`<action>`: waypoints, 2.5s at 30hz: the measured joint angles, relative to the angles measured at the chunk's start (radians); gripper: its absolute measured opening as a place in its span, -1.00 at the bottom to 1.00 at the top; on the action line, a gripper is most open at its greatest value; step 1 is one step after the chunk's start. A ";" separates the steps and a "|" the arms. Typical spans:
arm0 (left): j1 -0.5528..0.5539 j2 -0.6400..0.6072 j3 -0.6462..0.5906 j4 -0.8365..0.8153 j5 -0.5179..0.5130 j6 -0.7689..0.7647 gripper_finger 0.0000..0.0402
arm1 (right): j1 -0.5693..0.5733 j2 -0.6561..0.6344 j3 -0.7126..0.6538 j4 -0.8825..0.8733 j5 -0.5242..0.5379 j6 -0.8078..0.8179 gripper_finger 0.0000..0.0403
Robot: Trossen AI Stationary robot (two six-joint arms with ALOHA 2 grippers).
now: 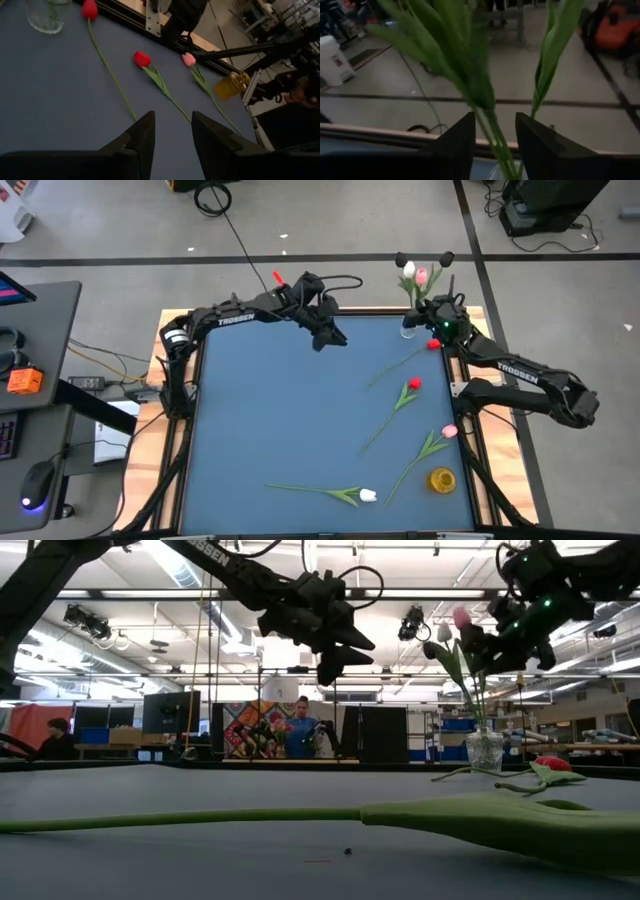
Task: Sort flowers into vase by color
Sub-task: Put the top pink flower into the transparent vase, then remove the pink flower from the transparent vase
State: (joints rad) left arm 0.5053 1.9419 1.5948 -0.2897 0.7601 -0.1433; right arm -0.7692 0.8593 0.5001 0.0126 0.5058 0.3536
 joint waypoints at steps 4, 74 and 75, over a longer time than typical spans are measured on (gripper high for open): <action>0.000 0.000 0.000 -0.004 0.001 -0.035 -0.34 | 0.005 -0.036 0.077 -0.151 -0.052 0.073 -0.11; -0.142 -0.009 0.004 0.224 -0.560 0.051 -0.34 | 0.358 -0.108 0.173 -0.310 -0.025 -0.118 -0.15; -0.130 -0.009 0.005 0.237 -0.552 0.051 -0.34 | 0.360 -0.107 0.173 -0.257 -0.006 -0.199 -0.15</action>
State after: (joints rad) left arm 0.3756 1.9331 1.5993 -0.0532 0.2082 -0.0925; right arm -0.4094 0.7526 0.6735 -0.2440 0.5002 0.1546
